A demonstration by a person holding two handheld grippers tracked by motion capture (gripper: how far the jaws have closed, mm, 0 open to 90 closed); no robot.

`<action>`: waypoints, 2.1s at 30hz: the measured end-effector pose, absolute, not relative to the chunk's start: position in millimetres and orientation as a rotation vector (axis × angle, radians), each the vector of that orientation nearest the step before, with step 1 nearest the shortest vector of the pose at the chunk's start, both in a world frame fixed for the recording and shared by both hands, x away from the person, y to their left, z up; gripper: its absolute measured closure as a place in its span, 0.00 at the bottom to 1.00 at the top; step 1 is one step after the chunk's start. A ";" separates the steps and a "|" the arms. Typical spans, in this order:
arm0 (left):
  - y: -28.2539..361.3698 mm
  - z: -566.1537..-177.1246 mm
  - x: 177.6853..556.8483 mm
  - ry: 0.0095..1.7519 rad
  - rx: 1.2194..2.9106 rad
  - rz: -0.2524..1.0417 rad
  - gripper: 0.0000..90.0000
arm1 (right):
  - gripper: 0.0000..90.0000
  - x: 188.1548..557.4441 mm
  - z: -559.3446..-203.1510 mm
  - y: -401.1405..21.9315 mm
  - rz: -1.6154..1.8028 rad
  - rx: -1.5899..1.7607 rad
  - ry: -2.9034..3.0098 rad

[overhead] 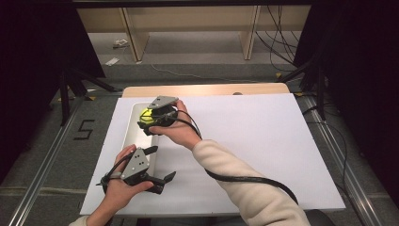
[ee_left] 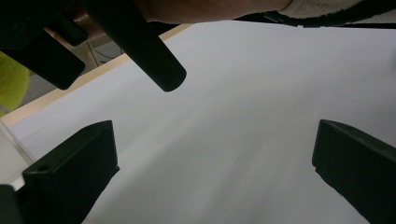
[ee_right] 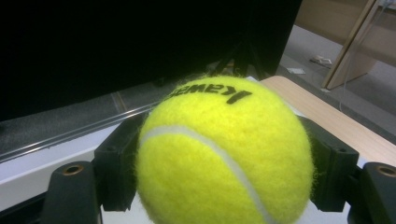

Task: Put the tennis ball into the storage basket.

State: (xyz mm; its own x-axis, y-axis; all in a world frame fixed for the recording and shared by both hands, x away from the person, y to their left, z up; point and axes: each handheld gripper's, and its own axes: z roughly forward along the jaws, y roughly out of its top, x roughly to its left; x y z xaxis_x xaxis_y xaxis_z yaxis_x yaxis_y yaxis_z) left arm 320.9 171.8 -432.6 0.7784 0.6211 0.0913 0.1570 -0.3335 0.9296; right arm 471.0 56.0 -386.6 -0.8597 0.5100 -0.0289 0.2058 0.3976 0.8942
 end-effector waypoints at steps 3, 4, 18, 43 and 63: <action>172.2 -432.6 320.8 0.594 1.880 0.534 0.00 | 0.29 471.7 -385.1 57.3 1.452 0.627 2.350; 172.2 -432.6 320.8 0.592 1.881 0.534 0.00 | 0.29 471.9 -384.8 57.5 1.452 0.626 2.352; 171.3 -433.8 322.3 0.576 1.890 0.535 0.00 | 0.29 476.6 -389.3 56.8 1.444 0.644 2.355; 169.9 -437.5 327.6 0.556 1.895 0.519 0.00 | 0.29 480.9 -387.6 61.5 1.442 0.641 2.357; 170.2 -436.8 327.0 0.550 1.894 0.518 0.00 | 0.29 485.8 -392.9 75.8 1.430 0.641 2.387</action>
